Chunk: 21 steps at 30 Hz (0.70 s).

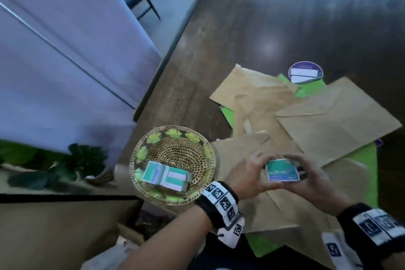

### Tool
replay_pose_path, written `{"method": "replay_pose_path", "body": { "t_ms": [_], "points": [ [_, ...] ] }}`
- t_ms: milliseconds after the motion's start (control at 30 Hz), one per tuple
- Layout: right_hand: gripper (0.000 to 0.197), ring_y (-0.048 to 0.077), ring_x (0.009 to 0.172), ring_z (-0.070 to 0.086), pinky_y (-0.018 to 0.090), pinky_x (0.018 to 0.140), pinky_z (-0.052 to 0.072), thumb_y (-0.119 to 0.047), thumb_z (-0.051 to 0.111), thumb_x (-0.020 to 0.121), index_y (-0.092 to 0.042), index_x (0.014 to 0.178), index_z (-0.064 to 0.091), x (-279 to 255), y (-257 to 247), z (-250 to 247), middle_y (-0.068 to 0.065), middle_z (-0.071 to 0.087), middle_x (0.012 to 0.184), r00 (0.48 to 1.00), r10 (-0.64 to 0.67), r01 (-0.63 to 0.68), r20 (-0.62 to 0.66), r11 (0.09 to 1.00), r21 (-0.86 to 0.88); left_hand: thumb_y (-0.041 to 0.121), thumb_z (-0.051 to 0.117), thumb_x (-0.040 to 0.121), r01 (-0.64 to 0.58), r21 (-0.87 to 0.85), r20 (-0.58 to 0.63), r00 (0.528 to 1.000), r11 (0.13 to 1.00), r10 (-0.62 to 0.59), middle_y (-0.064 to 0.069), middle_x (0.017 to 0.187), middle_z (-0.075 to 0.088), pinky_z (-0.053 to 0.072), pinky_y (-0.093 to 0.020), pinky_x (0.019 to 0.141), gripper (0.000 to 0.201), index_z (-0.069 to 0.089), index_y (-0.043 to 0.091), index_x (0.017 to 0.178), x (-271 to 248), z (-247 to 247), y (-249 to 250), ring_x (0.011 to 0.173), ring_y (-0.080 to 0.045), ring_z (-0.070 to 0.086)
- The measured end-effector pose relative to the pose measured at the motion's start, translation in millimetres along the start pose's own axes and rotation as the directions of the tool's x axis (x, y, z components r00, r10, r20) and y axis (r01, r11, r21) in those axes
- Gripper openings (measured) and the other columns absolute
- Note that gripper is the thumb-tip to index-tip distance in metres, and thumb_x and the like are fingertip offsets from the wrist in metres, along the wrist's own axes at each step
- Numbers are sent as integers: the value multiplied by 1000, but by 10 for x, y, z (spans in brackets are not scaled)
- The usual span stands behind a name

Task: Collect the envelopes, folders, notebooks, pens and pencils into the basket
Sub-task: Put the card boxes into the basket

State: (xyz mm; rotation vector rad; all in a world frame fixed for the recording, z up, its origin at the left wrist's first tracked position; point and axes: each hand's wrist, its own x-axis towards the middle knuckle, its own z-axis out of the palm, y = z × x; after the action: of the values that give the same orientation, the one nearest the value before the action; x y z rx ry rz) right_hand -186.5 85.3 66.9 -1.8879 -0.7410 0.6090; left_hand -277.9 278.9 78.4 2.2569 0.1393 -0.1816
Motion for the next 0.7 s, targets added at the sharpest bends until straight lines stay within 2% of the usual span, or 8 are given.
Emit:
{"method": "replay_pose_path", "body": {
  "t_ms": [100,233,333,400,467,567,633,700],
  "points": [
    [60,3,98,60,21,78,53,-50,73,76,-45,130,44,222,-219,570,-18,54,119,970,-115,144,215,981,-127,54,75,79,70,-5,-88,994,998,-71,3,114,56,51,-34,87,58,56,23,124,-466,-289,-463,101,-12,56],
    [58,1,100,58,23,86,52,-30,79,79,-26,130,52,556,-429,1324,-8,56,118,940,-121,178,320,972,-155,57,74,77,171,18,-171,971,985,-166,7,102,52,50,-35,79,51,54,24,109,-946,-611,-980,90,-9,53],
    [63,7,107,56,16,92,47,-20,78,79,-21,136,52,836,-563,1826,-5,51,125,906,-121,207,406,962,-176,72,64,76,259,176,-266,942,950,-207,7,93,49,46,-38,78,56,50,22,96,-1204,-805,-1346,86,-12,48],
    [66,9,107,55,21,92,48,-20,79,79,-22,139,51,1008,-634,2072,-5,51,126,878,-99,218,469,954,-208,82,54,75,313,305,-320,923,900,-213,6,93,47,41,-36,81,63,48,22,92,-1342,-922,-1523,88,-14,44],
    [65,11,102,59,29,87,52,-24,81,76,-24,135,52,1158,-691,2300,-5,56,120,845,-95,241,525,946,-217,85,51,71,360,388,-334,913,848,-235,4,105,48,37,-36,89,69,50,21,98,-1462,-1062,-1681,100,-17,44],
    [63,16,94,63,31,80,53,-29,83,74,-18,129,55,1329,-770,2532,-3,60,114,801,-92,284,591,928,-241,87,52,66,360,429,-209,932,829,-297,2,141,38,24,-43,113,83,50,22,118,-1587,-1272,-1932,133,-20,32],
    [60,19,99,63,27,82,49,-24,81,77,-16,131,55,1424,-818,2642,-1,61,117,784,-63,318,617,895,-313,86,55,67,326,429,-124,945,842,-302,2,152,28,15,-48,119,92,43,25,135,-1627,-1400,-2102,144,-20,20],
    [59,21,107,61,30,88,48,-20,76,81,-20,135,53,1503,-831,2747,-1,61,124,770,-10,348,638,844,-407,80,60,70,319,432,-49,942,844,-332,2,158,20,8,-53,121,100,27,28,149,-1647,-1492,-2263,148,-20,12]
  ]
}}
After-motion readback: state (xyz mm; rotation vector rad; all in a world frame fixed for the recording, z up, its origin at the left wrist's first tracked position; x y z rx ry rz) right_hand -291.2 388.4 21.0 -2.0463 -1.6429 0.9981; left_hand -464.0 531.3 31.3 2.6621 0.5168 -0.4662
